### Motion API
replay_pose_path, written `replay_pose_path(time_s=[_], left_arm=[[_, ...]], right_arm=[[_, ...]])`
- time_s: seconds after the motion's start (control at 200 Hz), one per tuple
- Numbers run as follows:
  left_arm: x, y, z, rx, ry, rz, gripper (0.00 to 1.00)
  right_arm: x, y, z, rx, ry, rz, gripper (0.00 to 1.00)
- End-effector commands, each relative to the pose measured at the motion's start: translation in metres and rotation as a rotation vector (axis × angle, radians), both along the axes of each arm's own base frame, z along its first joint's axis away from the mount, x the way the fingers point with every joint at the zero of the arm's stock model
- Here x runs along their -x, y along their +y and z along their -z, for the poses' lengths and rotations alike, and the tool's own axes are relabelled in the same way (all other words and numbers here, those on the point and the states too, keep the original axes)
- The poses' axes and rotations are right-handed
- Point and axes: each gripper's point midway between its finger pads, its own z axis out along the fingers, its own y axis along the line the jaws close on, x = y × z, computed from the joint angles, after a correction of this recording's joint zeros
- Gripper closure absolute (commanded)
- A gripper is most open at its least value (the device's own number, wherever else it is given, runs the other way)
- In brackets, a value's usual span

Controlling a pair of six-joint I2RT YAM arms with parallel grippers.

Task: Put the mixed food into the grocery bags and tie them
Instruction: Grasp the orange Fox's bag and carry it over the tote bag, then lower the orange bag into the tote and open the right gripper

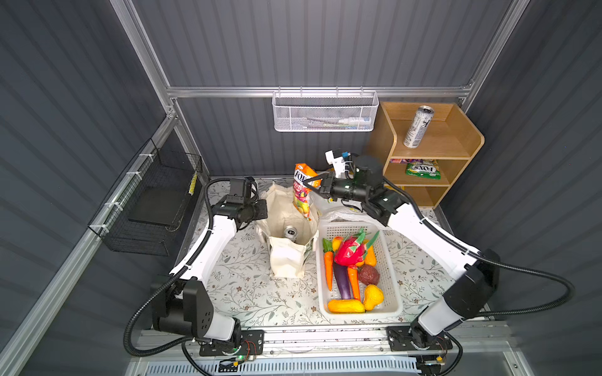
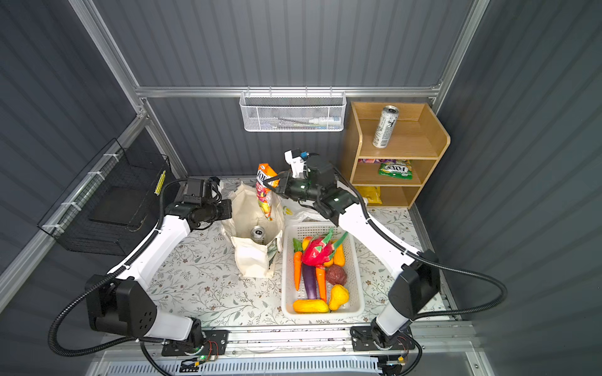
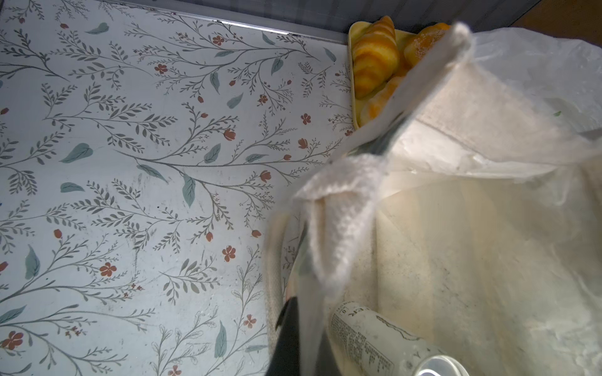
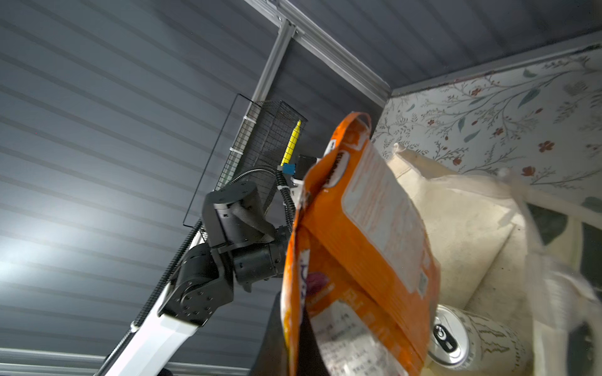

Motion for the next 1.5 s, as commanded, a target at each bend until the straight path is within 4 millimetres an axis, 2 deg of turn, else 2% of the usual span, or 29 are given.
replay_pose_path(time_s=[0.0,0.14,0.27,0.42,0.515,0.625,0.755,0.861,0.986,1.096,1.201,1.276,1.336,1.446,1.496], left_arm=[[0.015,0.002,0.018,-0.024,0.081,0.024,1.00],[0.015,0.001,0.016,-0.024,0.075,0.028,1.00],[0.013,0.000,0.012,-0.022,0.069,0.033,1.00],[0.012,-0.001,0.008,-0.013,0.059,0.037,1.00],[0.011,-0.002,0.005,-0.013,0.053,0.041,1.00],[0.011,-0.002,0.003,-0.011,0.052,0.046,1.00],[0.013,-0.001,0.005,-0.018,0.056,0.046,1.00],[0.014,-0.001,0.006,-0.020,0.058,0.043,1.00],[0.014,-0.001,0.007,-0.018,0.057,0.043,1.00],[0.013,-0.001,0.006,-0.013,0.055,0.040,1.00],[0.013,-0.003,-0.002,0.002,0.036,0.044,1.00],[0.011,-0.005,-0.007,0.011,0.022,0.048,1.00],[0.011,-0.005,-0.009,0.011,0.017,0.050,1.00],[0.009,-0.006,-0.011,0.010,0.014,0.054,1.00],[0.009,-0.006,-0.013,0.011,0.011,0.055,1.00]], right_arm=[[-0.006,0.022,0.019,0.065,-0.028,-0.047,1.00],[-0.024,0.043,0.071,0.229,-0.023,-0.036,1.00],[-0.037,0.052,0.113,0.358,-0.019,-0.024,1.00],[-0.043,0.054,0.150,0.462,0.017,-0.025,1.00],[-0.037,0.054,0.159,0.477,0.036,-0.042,0.98],[-0.030,0.050,0.152,0.479,0.028,-0.052,0.65],[-0.020,0.041,0.121,0.449,-0.014,-0.055,0.49],[-0.013,0.029,0.086,0.414,-0.061,-0.047,0.41],[-0.011,0.005,0.044,0.344,-0.100,-0.012,0.37],[-0.015,-0.027,0.015,0.292,-0.129,0.061,0.35],[-0.027,-0.068,0.002,0.266,-0.140,0.175,0.34],[-0.035,-0.091,0.008,0.276,-0.127,0.238,0.32],[-0.036,-0.092,0.020,0.300,-0.111,0.226,0.30],[-0.035,-0.070,0.052,0.335,-0.060,0.137,0.27],[-0.032,-0.060,0.074,0.385,-0.026,0.098,0.25]])
